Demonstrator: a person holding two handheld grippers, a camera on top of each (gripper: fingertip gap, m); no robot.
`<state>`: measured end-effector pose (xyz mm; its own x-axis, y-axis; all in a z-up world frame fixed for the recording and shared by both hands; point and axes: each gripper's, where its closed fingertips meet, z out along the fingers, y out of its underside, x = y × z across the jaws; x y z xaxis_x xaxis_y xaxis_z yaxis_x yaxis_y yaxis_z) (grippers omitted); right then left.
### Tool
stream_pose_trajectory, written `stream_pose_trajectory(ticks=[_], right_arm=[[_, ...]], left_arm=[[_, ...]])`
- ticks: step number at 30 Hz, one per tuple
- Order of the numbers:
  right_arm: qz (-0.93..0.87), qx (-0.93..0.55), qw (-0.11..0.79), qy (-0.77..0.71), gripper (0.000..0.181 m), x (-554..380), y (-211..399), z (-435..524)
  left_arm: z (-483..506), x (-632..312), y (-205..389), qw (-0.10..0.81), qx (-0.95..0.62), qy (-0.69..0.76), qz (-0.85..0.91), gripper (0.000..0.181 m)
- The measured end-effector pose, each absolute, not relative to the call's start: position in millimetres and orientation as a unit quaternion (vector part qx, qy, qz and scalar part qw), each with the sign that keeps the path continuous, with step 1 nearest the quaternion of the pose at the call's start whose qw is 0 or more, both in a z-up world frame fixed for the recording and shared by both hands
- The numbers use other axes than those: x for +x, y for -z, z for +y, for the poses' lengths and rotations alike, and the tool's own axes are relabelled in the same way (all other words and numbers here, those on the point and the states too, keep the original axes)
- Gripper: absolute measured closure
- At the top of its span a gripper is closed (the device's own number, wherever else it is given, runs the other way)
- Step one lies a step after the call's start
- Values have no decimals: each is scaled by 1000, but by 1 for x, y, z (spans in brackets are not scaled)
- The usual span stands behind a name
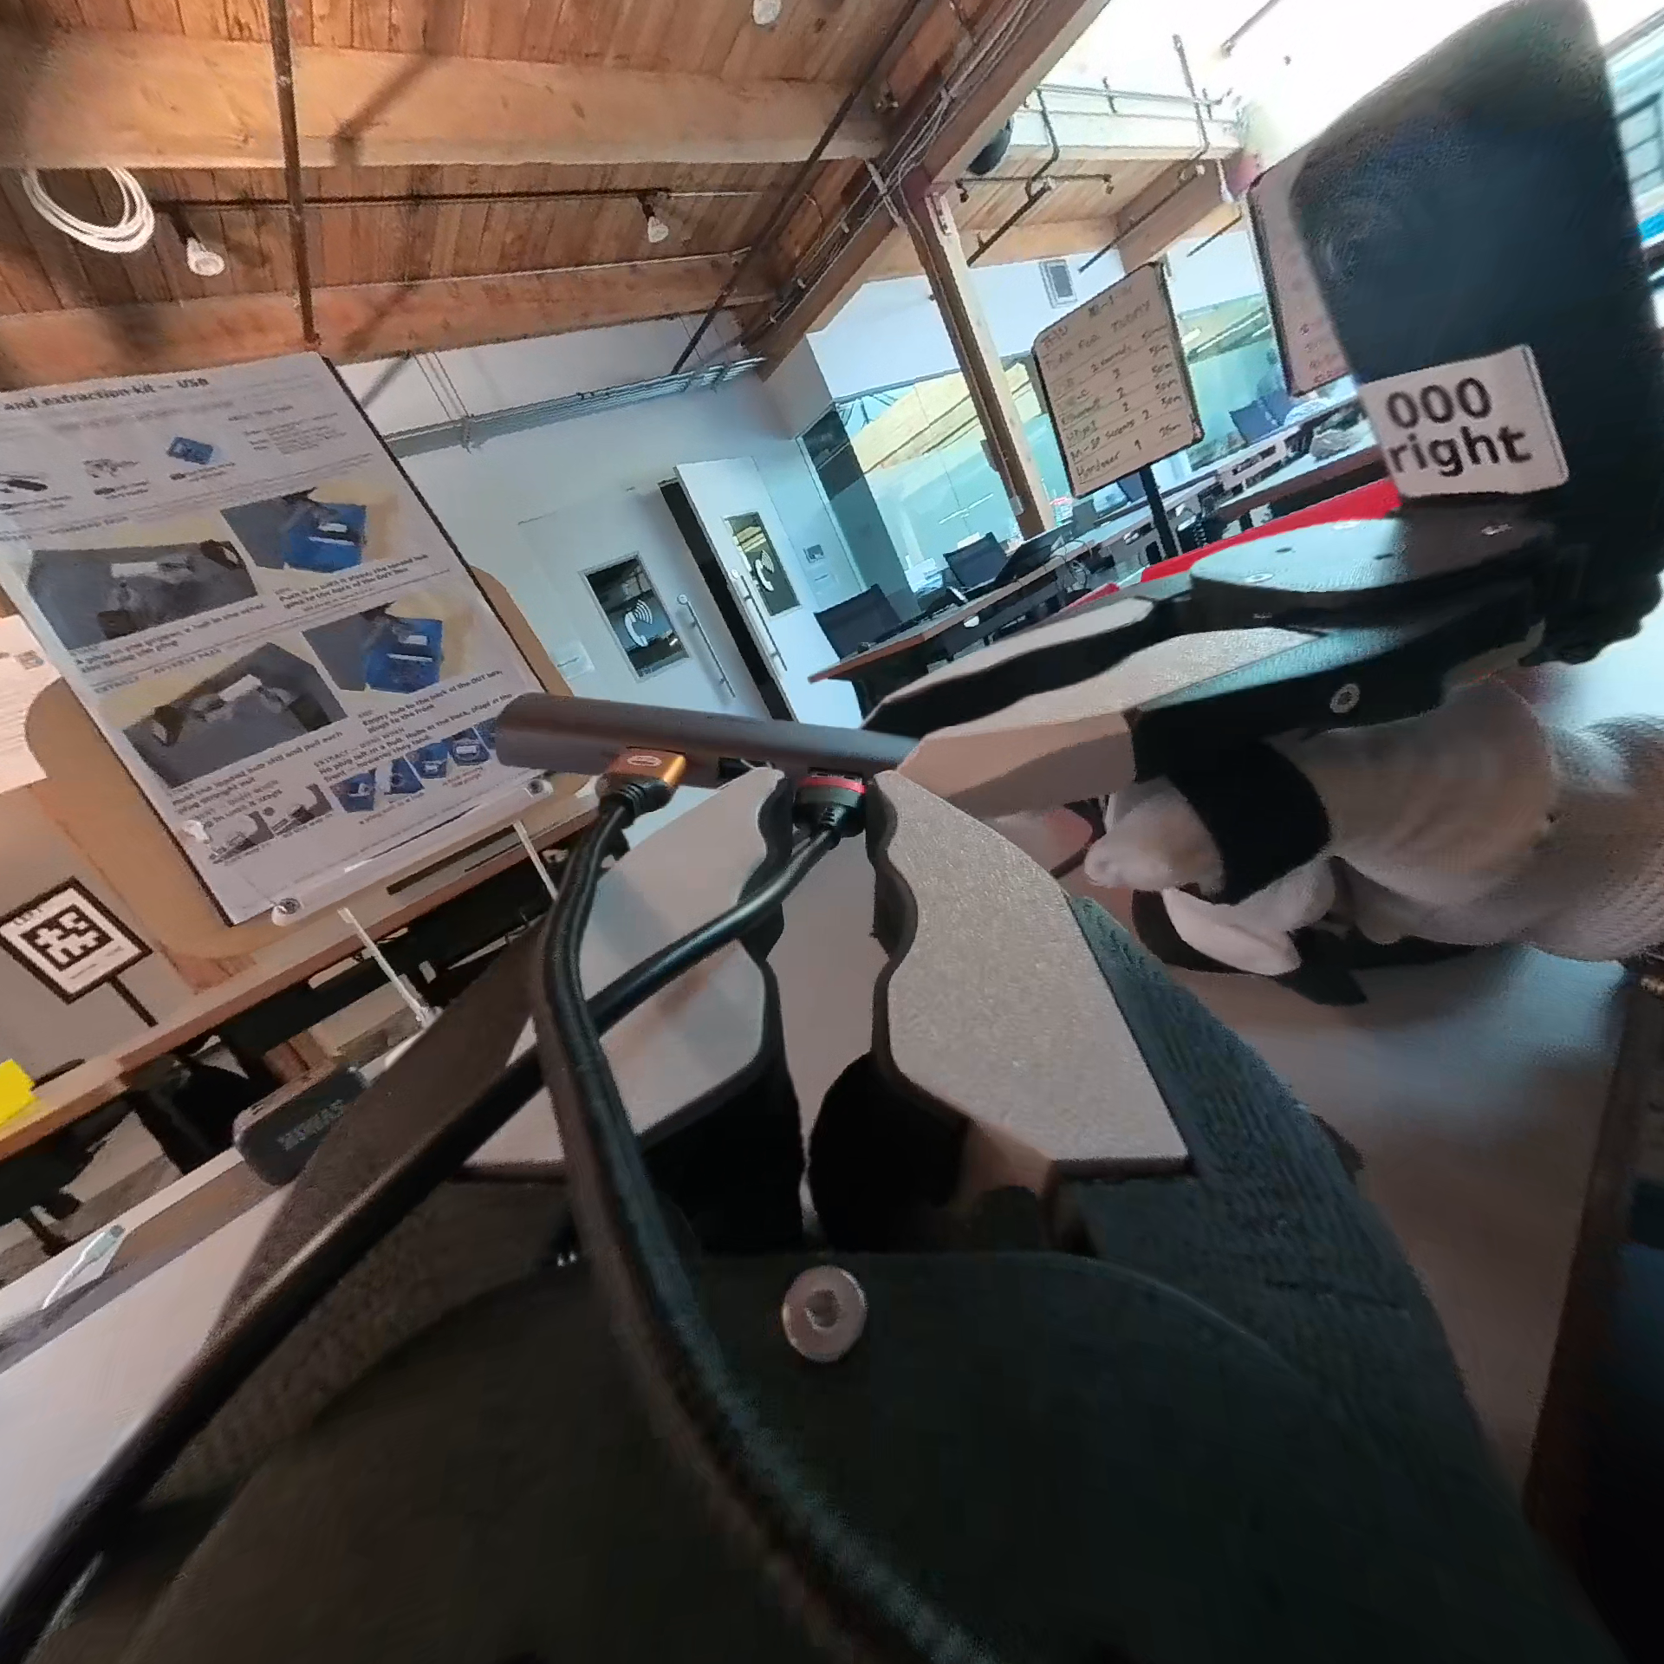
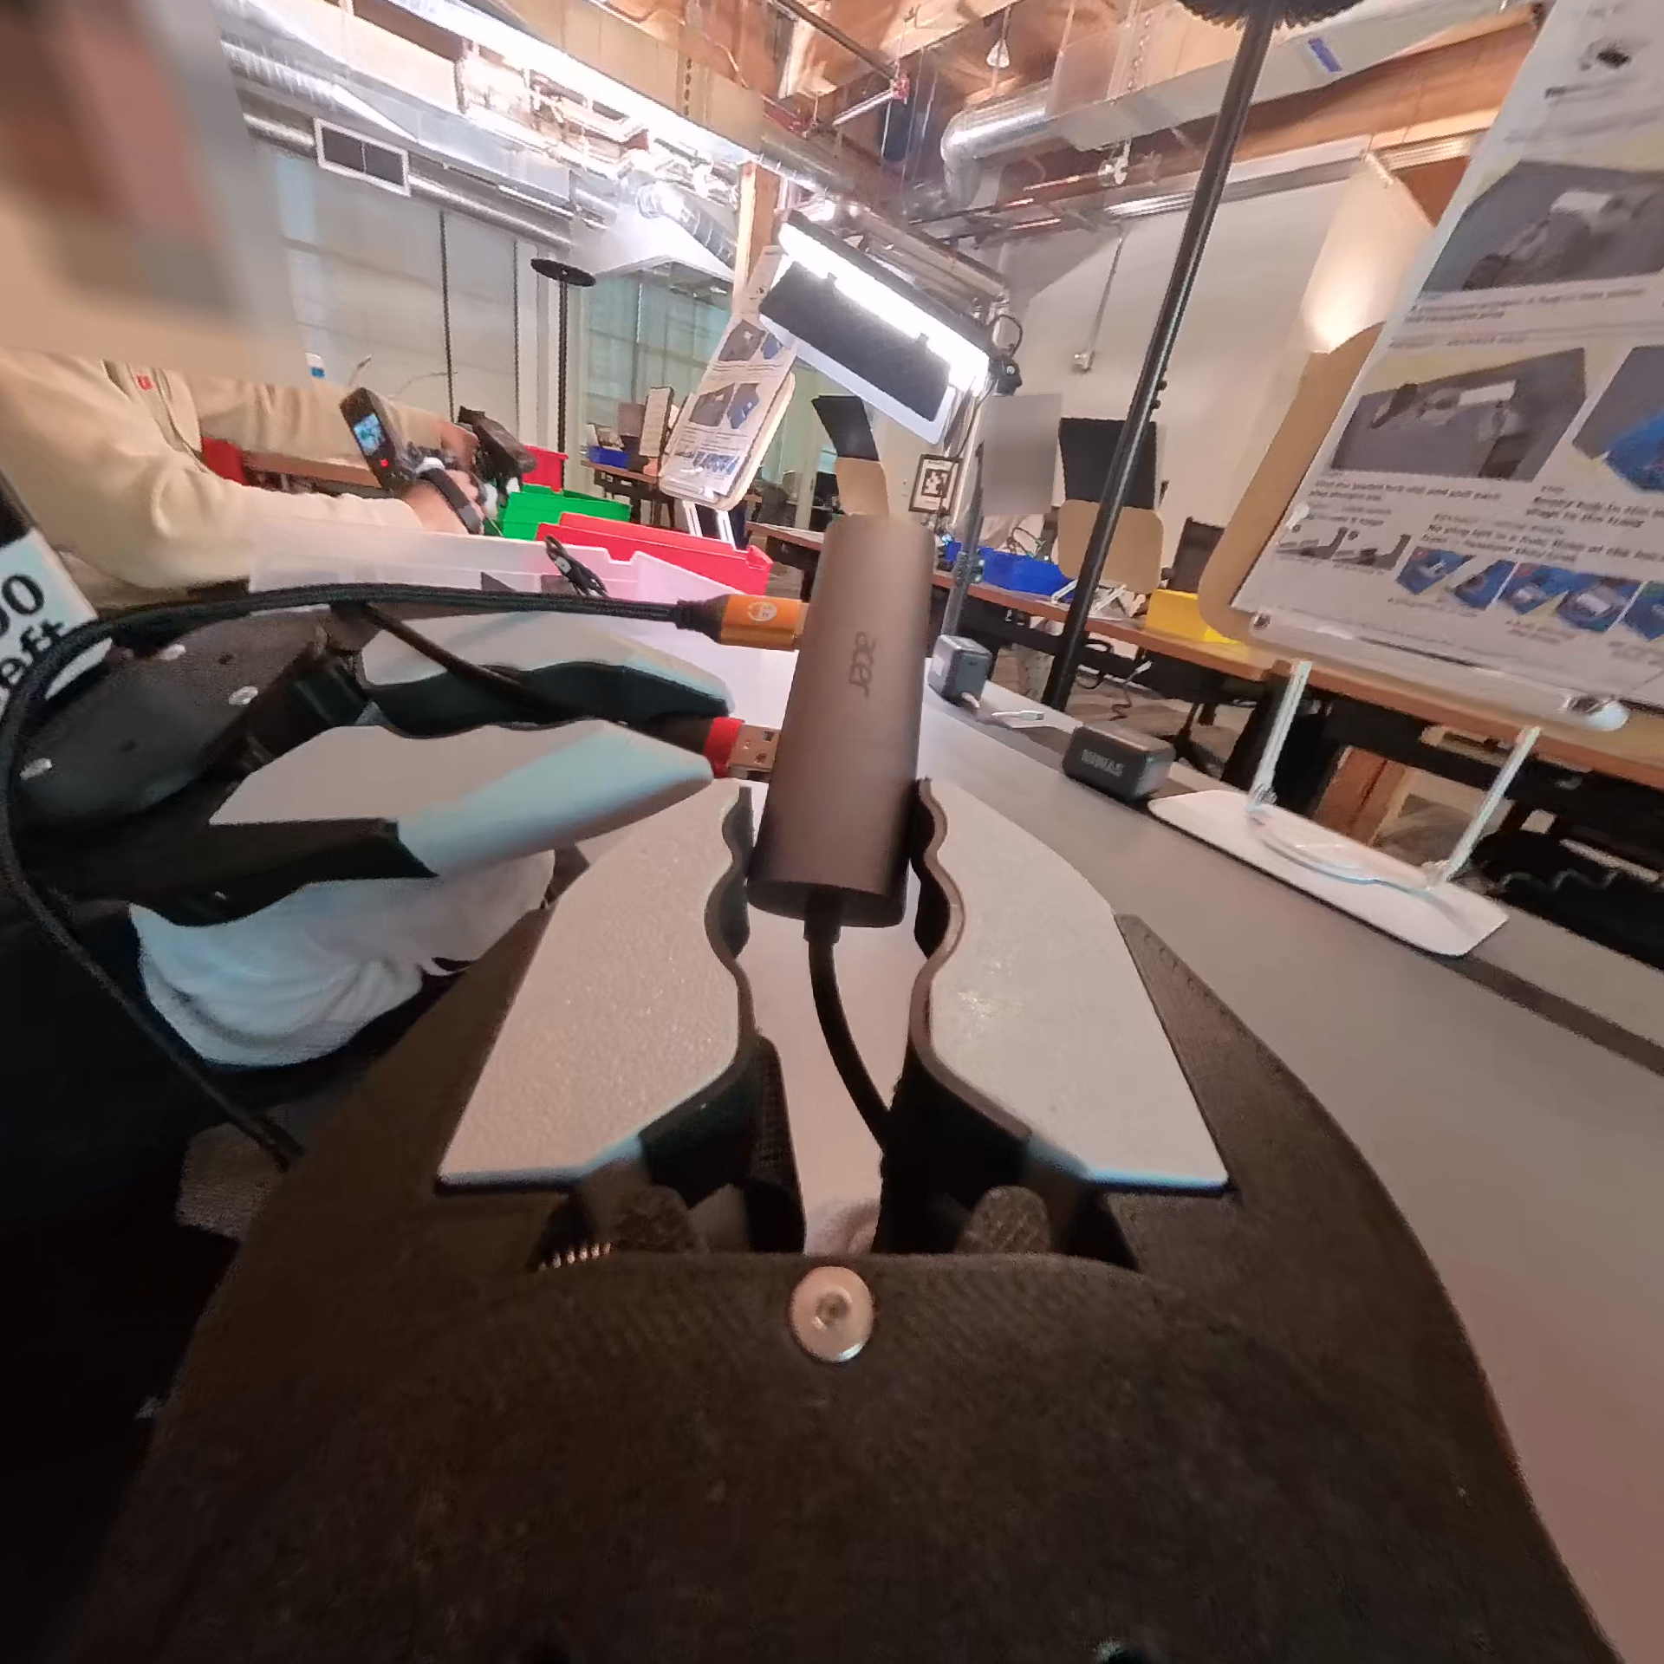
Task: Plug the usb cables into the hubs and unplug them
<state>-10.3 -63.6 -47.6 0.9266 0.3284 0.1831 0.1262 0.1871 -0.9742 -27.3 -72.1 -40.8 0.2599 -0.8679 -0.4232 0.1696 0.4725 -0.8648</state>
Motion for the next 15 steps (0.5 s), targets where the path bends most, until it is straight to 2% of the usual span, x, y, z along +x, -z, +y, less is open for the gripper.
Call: stream_pose_trajectory(ticks=[6,10,15], right_arm=[[-206,-619,756,-48,146,-13,44,-69],[-219,-623,748,-65,137,-19,48,-70],[-221,-624,748,-46,143,-13,49,-71]], left_arm=[[-73,-29,39,713,-357,372,475,167],[-69,-31,38,709,-369,378,467,167],[-72,-27,42,691,-371,388,484,167]])
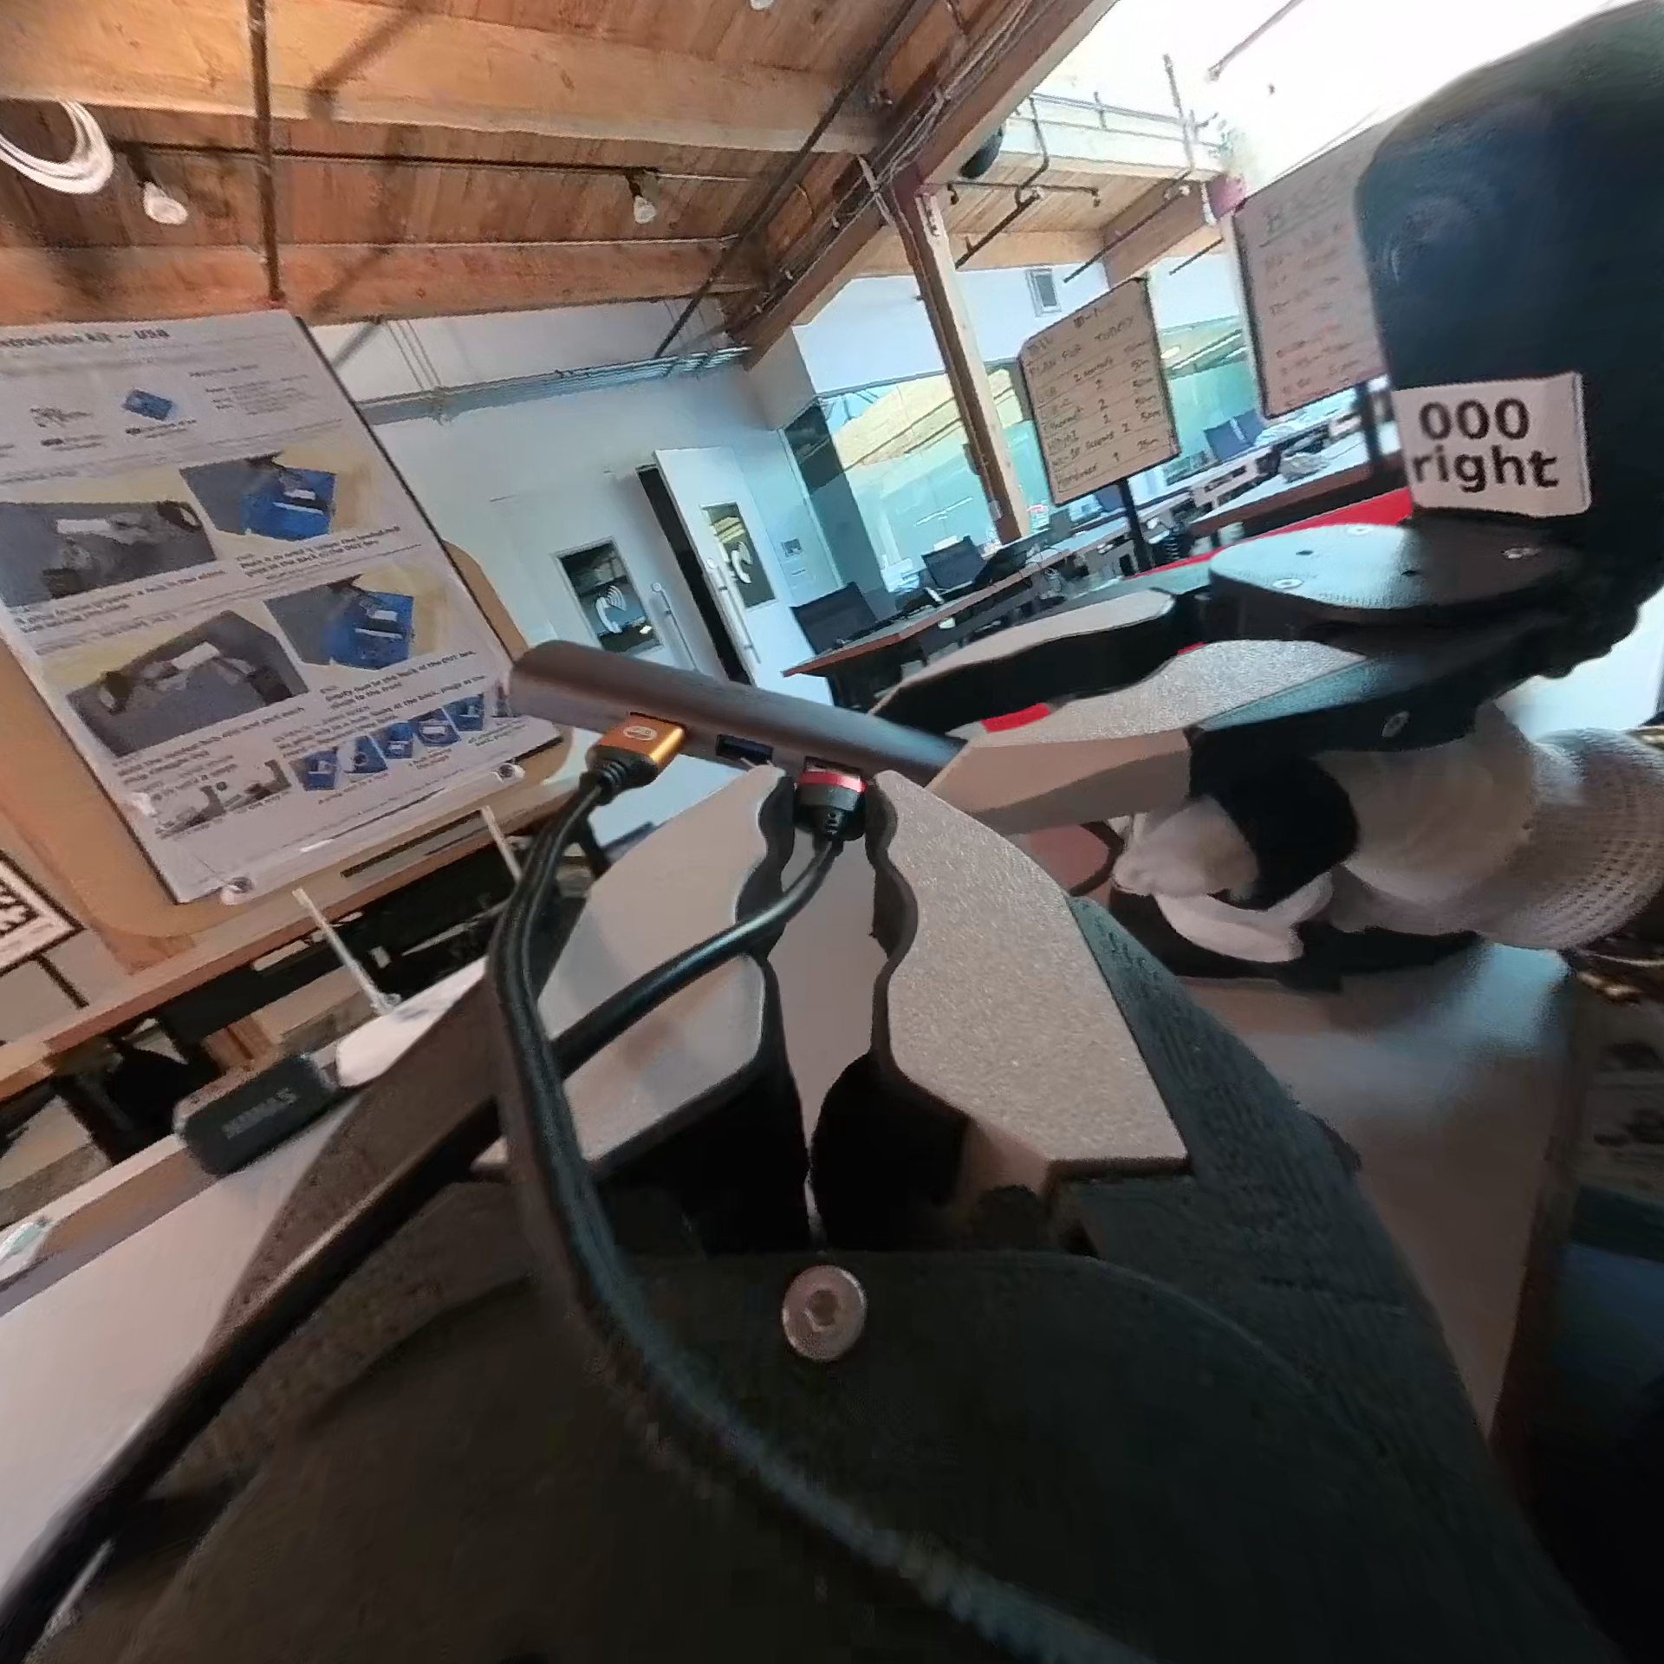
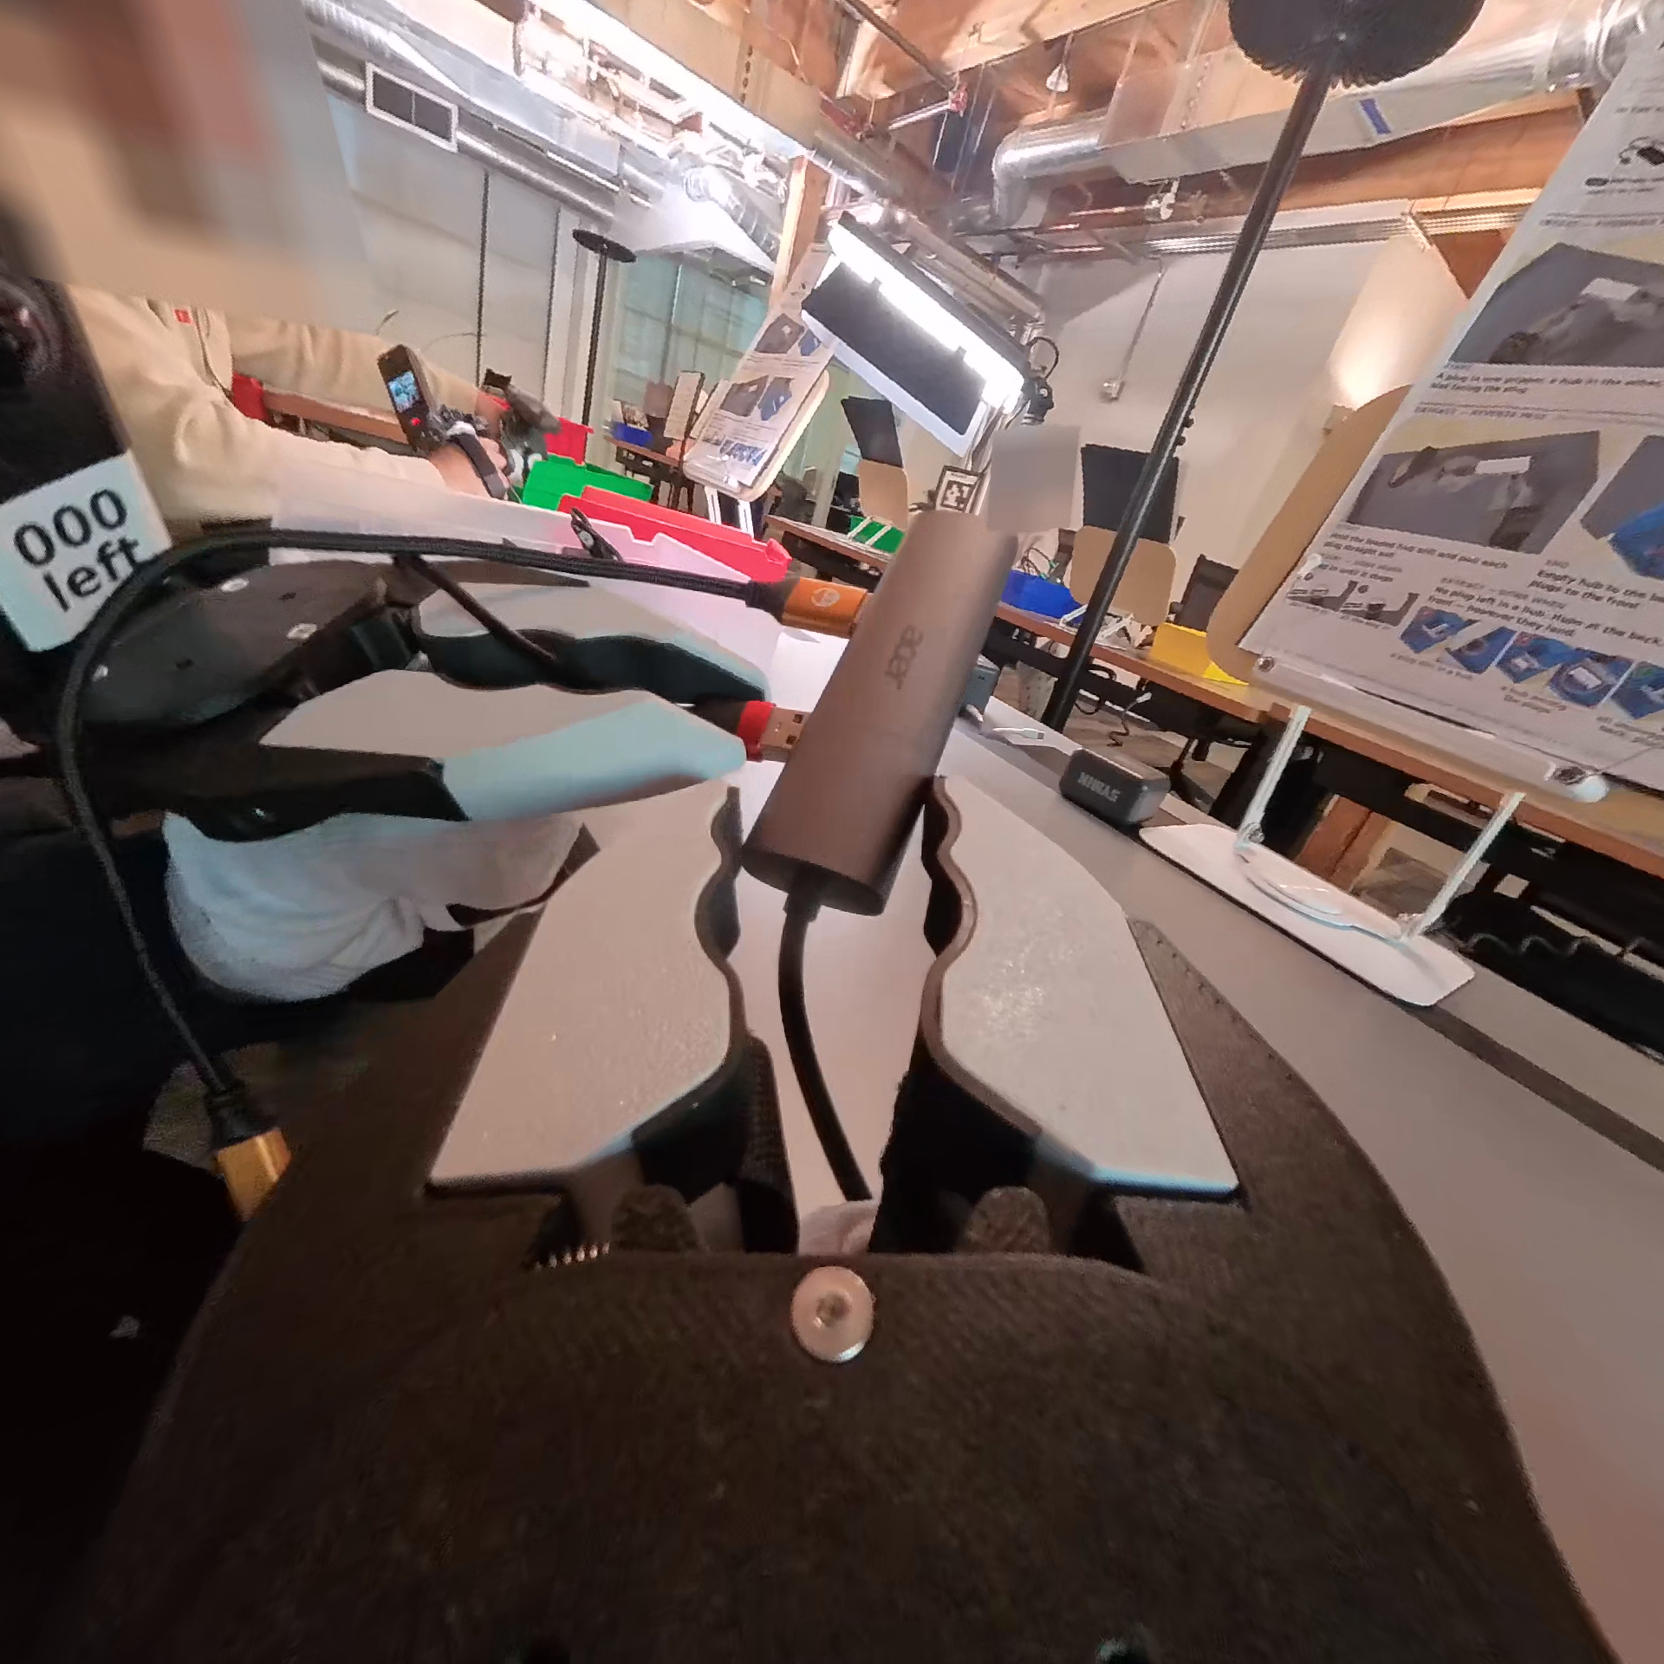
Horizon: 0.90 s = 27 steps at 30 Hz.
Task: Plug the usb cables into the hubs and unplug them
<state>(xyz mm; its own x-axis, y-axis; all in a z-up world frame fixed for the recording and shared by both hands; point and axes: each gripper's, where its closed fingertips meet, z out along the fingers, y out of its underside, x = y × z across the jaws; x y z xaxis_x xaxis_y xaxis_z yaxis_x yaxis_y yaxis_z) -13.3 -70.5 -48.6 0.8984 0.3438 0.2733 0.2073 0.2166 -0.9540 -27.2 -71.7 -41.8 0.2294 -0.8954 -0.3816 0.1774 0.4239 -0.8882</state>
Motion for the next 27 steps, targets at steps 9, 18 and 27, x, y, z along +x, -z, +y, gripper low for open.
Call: stream_pose_trajectory(ticks=[9,18,27], right_arm=[[-254,-616,743,-57,143,-19,52,-73],[-249,-621,742,-45,143,-14,52,-71],[-210,-581,786,41,147,28,5,-86]], left_arm=[[-74,-27,46,629,-374,428,530,168],[-72,-22,47,624,-385,443,515,167],[-51,-29,76,558,-393,383,622,160]])
